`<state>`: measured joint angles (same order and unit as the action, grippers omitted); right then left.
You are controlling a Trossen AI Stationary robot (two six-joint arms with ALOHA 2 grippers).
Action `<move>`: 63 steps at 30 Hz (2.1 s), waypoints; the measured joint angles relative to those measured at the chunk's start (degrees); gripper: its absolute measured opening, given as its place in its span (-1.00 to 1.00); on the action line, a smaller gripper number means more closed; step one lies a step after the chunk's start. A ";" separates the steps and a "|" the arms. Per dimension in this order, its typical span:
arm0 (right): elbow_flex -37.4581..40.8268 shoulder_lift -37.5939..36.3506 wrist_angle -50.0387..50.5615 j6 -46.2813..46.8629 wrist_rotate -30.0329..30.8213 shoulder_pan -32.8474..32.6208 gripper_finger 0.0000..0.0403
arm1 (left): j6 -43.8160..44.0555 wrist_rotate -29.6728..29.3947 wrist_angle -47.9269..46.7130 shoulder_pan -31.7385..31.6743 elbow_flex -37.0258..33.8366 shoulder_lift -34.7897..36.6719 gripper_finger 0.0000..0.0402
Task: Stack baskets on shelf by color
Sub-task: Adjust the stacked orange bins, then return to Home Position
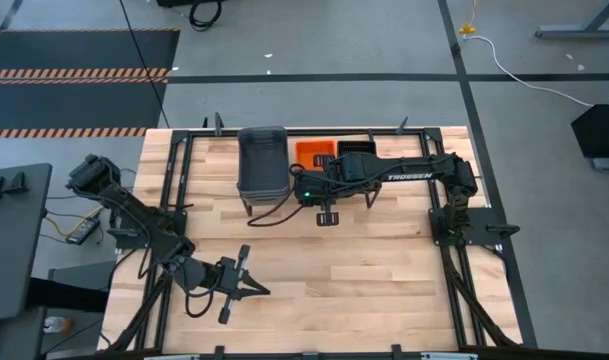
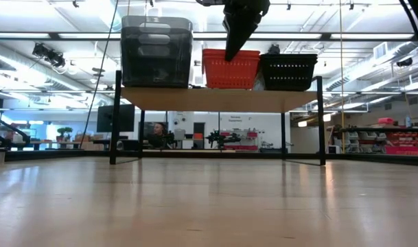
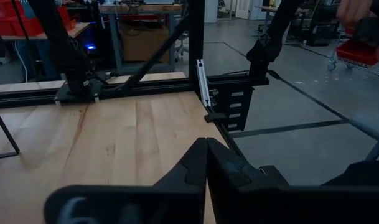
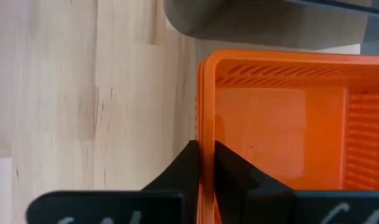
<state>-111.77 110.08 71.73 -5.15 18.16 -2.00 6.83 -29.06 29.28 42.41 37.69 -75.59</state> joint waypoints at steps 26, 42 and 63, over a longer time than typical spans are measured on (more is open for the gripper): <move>0.00 0.00 -2.72 2.53 -0.10 0.58 -0.67 | 0.53 0.02 -0.02 0.00 0.02 0.00 -0.91; 0.00 0.00 -2.24 3.98 -3.31 1.03 -0.77 | 1.51 0.02 -0.52 0.00 0.02 -0.02 -0.92; 0.02 -2.82 -1.80 5.60 -1.76 1.00 -0.33 | 1.53 0.02 -0.85 0.00 0.04 -0.02 -0.96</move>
<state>-111.74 107.27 69.93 0.45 16.40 -1.00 8.36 -29.04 28.42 42.41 37.73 -75.61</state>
